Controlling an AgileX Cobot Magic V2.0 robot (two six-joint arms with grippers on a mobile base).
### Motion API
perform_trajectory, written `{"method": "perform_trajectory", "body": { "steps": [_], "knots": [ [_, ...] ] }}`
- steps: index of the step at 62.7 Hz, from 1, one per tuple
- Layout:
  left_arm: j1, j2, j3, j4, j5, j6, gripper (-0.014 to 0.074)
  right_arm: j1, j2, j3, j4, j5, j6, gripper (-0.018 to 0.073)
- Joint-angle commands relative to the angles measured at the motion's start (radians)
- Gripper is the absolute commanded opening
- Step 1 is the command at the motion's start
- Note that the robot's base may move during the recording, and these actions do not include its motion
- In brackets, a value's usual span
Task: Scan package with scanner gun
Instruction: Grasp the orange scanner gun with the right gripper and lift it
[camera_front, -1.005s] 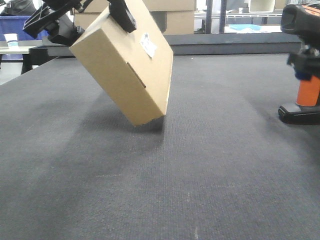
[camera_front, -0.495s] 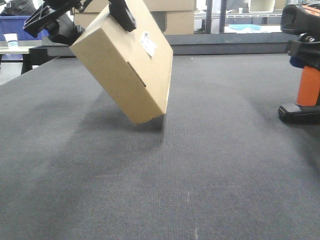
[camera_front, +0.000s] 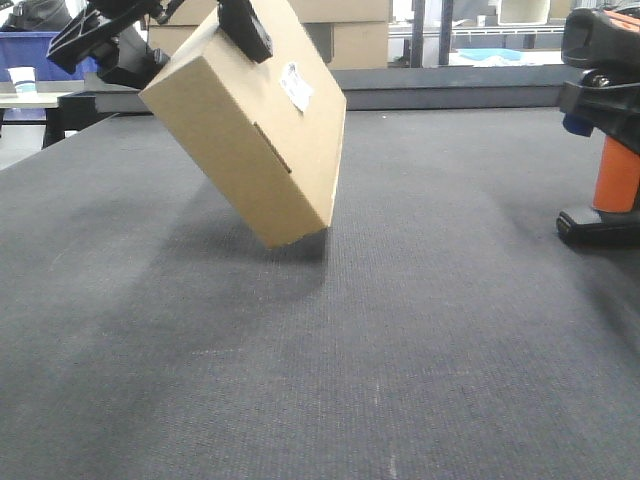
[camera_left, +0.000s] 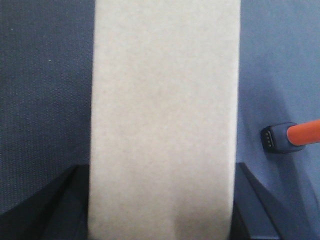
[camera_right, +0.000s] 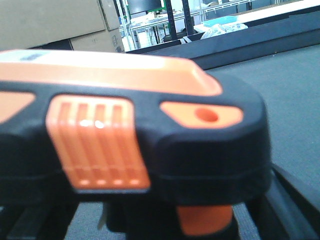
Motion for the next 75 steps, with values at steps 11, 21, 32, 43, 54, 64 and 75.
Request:
{"method": "perform_trajectory", "body": {
  "steps": [11,21,32,43,54,64,75],
  "knots": [
    [-0.006,-0.007,-0.007,-0.008,-0.022,0.009,-0.0111,0.001,0.001,-0.004,0.005,-0.021,0.001,0.0228],
    [-0.006,-0.007,-0.007,-0.008,-0.022,0.009,-0.0111,0.001,0.001,-0.004,0.005,-0.021,-0.01,-0.0167],
    [-0.006,-0.007,-0.007,-0.012,-0.022,0.008,-0.0111,0.001,-0.003,-0.004,0.005,-0.021,-0.188,-0.0162],
    [-0.006,-0.006,-0.007,-0.045,0.035,0.008,-0.0111,0.001,-0.041,-0.026,0.013,-0.021,-0.443,-0.0162],
    [0.001,-0.002,0.001,-0.042,0.068,-0.06,-0.0111,0.001,-0.052,-0.048,0.041,-0.021,-0.62,-0.0162],
    [0.015,0.005,0.001,-0.042,0.089,-0.105,-0.0111,0.001,-0.052,-0.051,0.058,-0.021,-0.673,-0.0162],
    [0.015,0.005,0.001,-0.042,0.089,-0.105,-0.0111,0.001,-0.052,-0.051,0.058,-0.021,-0.604,-0.0162]
  ]
}}
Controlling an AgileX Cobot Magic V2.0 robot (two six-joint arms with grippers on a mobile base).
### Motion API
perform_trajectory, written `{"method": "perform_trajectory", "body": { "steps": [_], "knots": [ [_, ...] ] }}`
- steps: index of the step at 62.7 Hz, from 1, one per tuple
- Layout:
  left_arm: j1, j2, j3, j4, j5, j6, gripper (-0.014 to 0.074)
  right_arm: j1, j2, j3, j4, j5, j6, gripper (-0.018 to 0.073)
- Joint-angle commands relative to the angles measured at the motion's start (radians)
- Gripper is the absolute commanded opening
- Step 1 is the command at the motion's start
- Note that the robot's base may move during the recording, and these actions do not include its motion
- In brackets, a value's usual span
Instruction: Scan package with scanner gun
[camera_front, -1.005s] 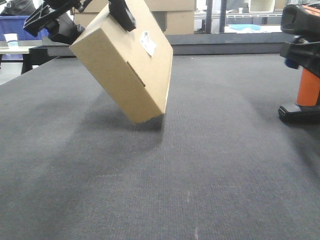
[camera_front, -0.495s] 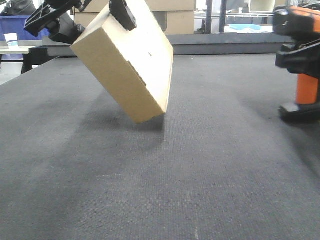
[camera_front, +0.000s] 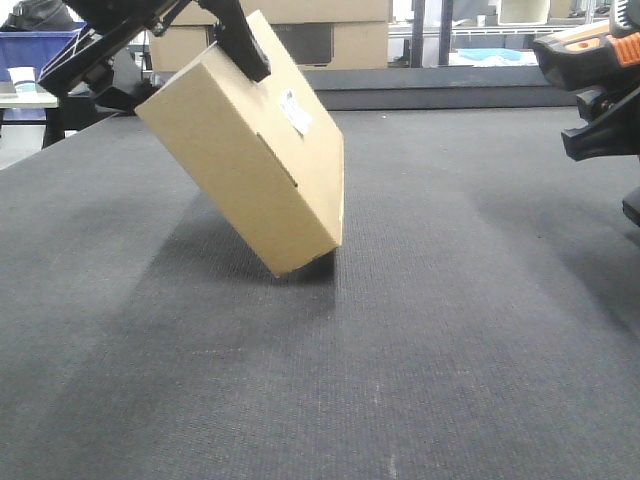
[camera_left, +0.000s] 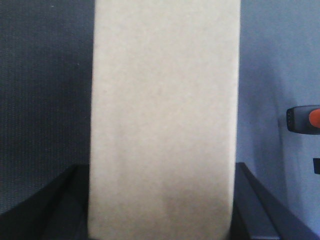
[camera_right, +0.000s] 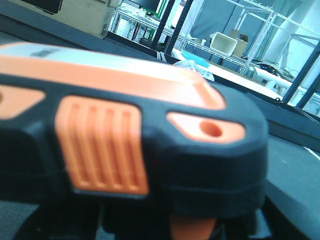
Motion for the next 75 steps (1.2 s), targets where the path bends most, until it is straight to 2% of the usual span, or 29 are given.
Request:
{"method": "perform_trajectory", "body": {
  "steps": [1,19,26,38,50,65,70,75],
  "knots": [
    [0.005,-0.005,-0.003,-0.01,-0.009,-0.008,-0.0111,-0.002,-0.019,-0.012,0.001,-0.061,0.065,-0.0162],
    [0.005,-0.007,-0.005,-0.008,-0.013,0.004,-0.0111,-0.002,-0.019,-0.018,-0.011,-0.061,0.487,-0.0163],
    [0.014,-0.007,-0.009,-0.003,-0.015,0.004,-0.0111,-0.002,-0.019,-0.018,-0.015,-0.061,0.611,-0.0163],
    [0.026,-0.007,-0.009,0.008,-0.017,0.004,-0.0111,-0.002,0.009,-0.018,-0.02,-0.061,0.621,-0.0163],
    [0.026,-0.007,-0.009,0.008,-0.012,0.004,-0.0111,-0.002,0.023,-0.018,-0.119,-0.061,0.626,-0.0163],
    [0.026,-0.007,-0.009,0.013,-0.013,0.007,-0.0111,-0.002,0.023,-0.026,-0.118,-0.061,0.626,-0.016],
    [0.026,-0.007,-0.009,0.012,-0.01,0.007,-0.0111,-0.002,0.023,-0.026,-0.118,-0.061,0.626,-0.0098],
    [0.026,-0.007,-0.009,0.012,-0.008,0.007,-0.0111,-0.002,0.023,-0.026,-0.118,-0.061,0.626,0.002]
  ]
}}
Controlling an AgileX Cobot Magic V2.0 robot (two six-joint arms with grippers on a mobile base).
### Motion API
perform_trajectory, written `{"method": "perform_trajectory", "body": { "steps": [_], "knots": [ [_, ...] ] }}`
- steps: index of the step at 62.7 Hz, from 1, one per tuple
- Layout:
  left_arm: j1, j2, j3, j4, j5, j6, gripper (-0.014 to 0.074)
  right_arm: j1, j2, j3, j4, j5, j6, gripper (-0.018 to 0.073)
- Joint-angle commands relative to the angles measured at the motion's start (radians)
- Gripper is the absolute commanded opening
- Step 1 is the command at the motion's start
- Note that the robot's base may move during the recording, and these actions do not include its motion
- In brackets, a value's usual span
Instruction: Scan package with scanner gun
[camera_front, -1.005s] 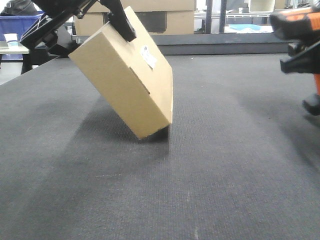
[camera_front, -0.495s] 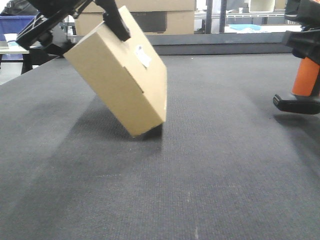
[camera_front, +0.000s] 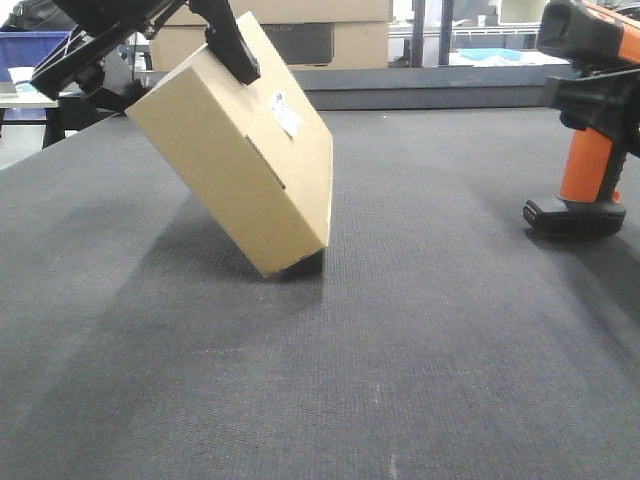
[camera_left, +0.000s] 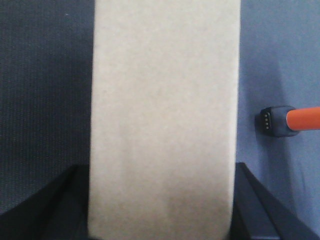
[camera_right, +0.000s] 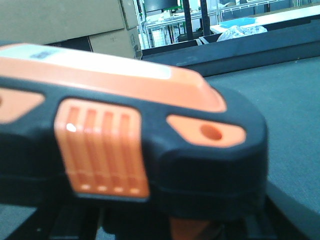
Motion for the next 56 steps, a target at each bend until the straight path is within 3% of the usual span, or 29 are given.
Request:
{"method": "perform_trajectory", "body": {
  "steps": [1,8,15,32,56],
  "knots": [
    [0.006,-0.009,-0.009,-0.005,-0.008,0.004,-0.0111,-0.002,-0.008,-0.011,-0.009,-0.07,0.004,0.0049],
    [0.006,-0.009,-0.009,-0.005,-0.008,0.004,-0.0111,-0.002,-0.008,-0.011,-0.007,-0.07,0.004,0.025],
    [0.006,-0.009,-0.009,-0.005,-0.007,0.004,-0.0111,-0.002,-0.008,-0.011,-0.002,-0.07,0.004,0.0344],
    [0.006,-0.009,-0.009,-0.005,-0.007,0.004,-0.0111,-0.002,-0.008,-0.011,-0.002,-0.049,0.004,0.0419],
    [0.006,-0.009,-0.009,-0.005,-0.005,0.004,-0.0111,-0.002,-0.008,0.063,-0.002,-0.038,0.004,0.042]
  ]
}}
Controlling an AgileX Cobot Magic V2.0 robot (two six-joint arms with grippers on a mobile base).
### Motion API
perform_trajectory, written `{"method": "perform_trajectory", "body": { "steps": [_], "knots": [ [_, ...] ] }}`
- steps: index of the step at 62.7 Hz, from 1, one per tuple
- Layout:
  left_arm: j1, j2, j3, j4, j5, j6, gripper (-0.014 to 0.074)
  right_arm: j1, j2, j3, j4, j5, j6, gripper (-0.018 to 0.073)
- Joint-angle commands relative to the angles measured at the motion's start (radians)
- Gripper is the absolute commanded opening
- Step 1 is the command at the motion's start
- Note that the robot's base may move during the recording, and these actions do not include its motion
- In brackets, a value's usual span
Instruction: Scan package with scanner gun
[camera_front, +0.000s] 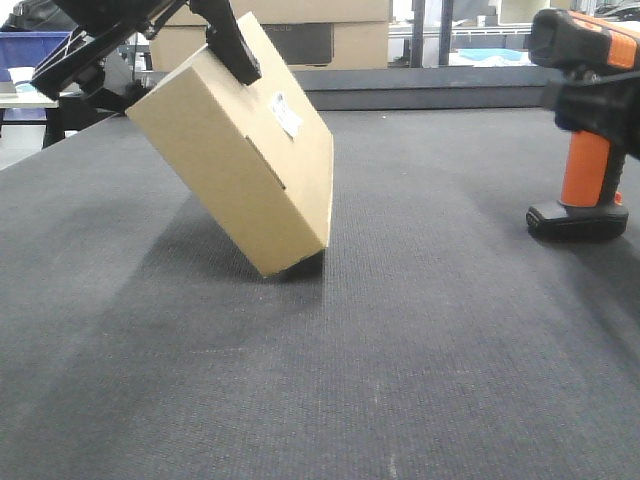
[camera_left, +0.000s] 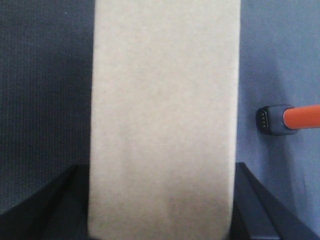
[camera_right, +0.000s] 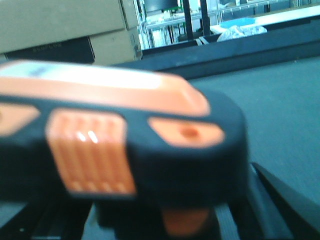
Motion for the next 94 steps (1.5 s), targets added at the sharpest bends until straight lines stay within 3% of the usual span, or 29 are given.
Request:
{"method": "perform_trajectory", "body": {
  "steps": [1,29,37,45,58,71,94],
  "knots": [
    [0.006,-0.009,-0.009,-0.005,-0.005,0.002,-0.0111,-0.002,-0.008,0.04,-0.002,-0.04,0.001,0.042],
    [0.006,-0.009,-0.009,0.013,-0.028,0.002,-0.0111,-0.002,-0.043,0.193,-0.066,-0.063,0.001,0.042],
    [0.022,-0.009,-0.031,0.084,0.0,0.002,-0.0111,-0.002,-0.082,0.225,-0.112,-0.063,0.001,0.042],
    [0.08,-0.009,-0.086,0.149,0.093,0.002,-0.0111,-0.002,-0.128,0.259,-0.11,-0.063,0.001,0.042],
    [0.153,-0.009,-0.15,0.391,0.278,0.0,-0.0111,-0.002,-0.191,0.28,-0.11,-0.063,0.001,0.0412],
    [0.163,-0.009,-0.151,0.616,0.294,-0.109,-0.0111,-0.002,-0.205,0.28,-0.11,-0.063,0.001,0.0412],
    [0.163,-0.009,-0.151,0.629,0.342,-0.139,-0.0111,-0.002,-0.205,0.28,-0.11,-0.063,0.001,0.0412]
  ]
}}
